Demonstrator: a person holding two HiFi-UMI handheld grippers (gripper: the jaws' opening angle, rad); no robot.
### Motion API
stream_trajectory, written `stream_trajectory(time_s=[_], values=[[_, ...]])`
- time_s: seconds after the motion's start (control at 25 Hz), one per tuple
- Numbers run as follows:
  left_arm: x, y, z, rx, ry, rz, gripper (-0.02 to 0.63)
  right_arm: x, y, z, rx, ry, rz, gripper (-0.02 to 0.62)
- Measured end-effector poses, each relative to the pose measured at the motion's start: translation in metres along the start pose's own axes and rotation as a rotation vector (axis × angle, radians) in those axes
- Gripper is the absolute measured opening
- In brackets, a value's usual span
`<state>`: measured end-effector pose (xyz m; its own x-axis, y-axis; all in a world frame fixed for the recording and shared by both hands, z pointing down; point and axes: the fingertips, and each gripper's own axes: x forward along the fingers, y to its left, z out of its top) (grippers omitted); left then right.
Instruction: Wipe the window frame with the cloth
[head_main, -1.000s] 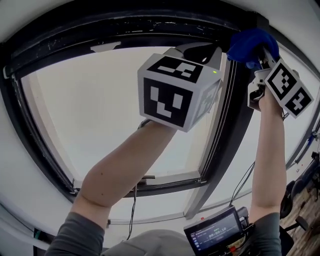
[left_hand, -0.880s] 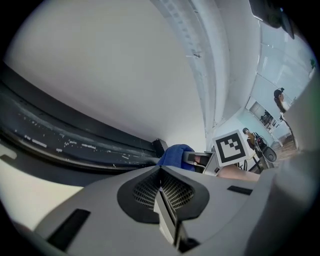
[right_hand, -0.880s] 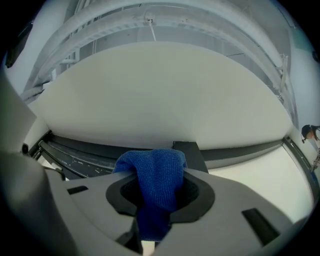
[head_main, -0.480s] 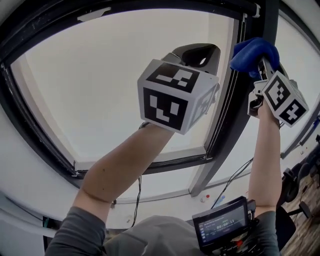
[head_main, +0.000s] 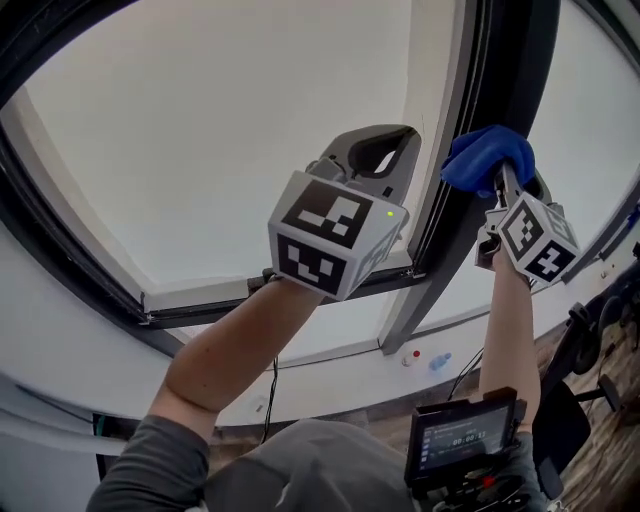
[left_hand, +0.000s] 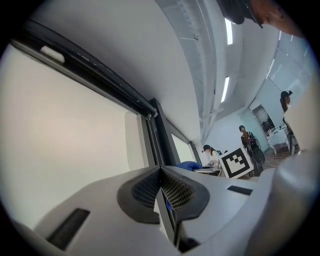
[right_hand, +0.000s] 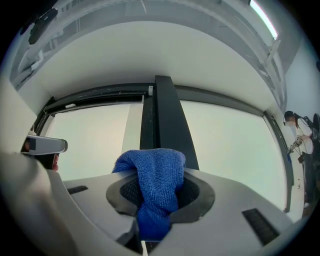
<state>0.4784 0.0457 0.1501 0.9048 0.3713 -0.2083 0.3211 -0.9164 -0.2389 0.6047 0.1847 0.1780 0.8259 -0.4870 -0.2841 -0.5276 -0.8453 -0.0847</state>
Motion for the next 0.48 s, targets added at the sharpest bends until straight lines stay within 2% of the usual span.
stream_trajectory(time_s=[0.16,0.48], values=[[-0.017,-0.005,-0.034,-0.073,0.034,0.010,0.009,-0.017,-0.006,-0.043,-0.002,0.069,-0.018,0.118],[-0.047,-0.029,-0.123,-0.157,0.149,0.000,0.009,-0.046,-0.018,-0.142,-0.001,0.213,-0.046,0.118]])
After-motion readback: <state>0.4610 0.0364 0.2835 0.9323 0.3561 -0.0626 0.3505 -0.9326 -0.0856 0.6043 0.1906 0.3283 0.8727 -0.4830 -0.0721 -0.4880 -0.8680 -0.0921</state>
